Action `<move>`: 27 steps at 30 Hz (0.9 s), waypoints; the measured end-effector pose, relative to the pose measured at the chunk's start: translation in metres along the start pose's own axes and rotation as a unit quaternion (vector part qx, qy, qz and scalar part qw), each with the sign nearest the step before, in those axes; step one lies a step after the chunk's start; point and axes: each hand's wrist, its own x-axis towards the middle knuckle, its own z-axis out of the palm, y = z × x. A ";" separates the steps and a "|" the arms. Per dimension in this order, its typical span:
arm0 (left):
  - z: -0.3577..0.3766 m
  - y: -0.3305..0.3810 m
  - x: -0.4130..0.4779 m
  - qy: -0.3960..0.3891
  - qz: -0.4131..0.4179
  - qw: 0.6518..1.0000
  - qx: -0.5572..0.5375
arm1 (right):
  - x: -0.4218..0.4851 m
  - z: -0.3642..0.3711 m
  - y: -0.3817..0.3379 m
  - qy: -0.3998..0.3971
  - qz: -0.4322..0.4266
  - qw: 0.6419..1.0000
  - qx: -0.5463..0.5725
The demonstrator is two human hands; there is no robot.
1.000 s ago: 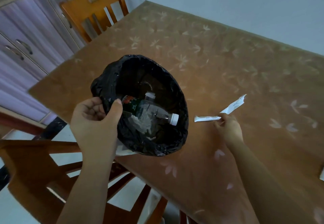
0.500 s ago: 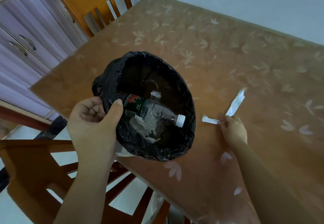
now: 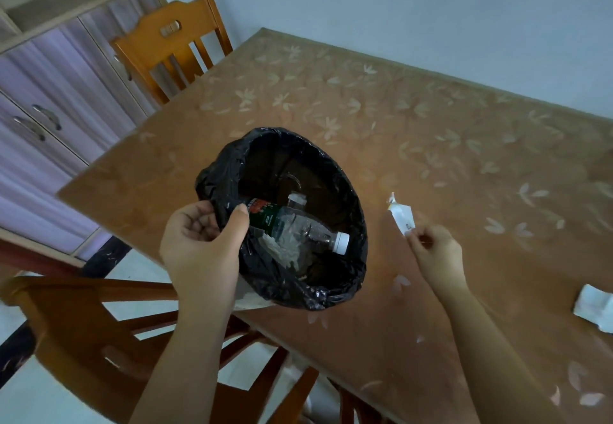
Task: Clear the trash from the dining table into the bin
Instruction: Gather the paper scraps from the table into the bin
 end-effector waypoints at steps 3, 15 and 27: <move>0.001 0.007 -0.013 -0.015 -0.006 1.000 -0.014 | -0.015 -0.025 -0.019 0.027 -0.023 0.999 0.023; 0.008 0.028 -0.058 -0.045 -0.034 0.996 -0.063 | -0.085 -0.103 -0.071 -0.082 -0.027 0.941 0.327; 0.008 0.035 -0.077 -0.076 -0.056 0.991 -0.091 | -0.084 -0.101 -0.092 -0.126 -0.062 0.984 0.107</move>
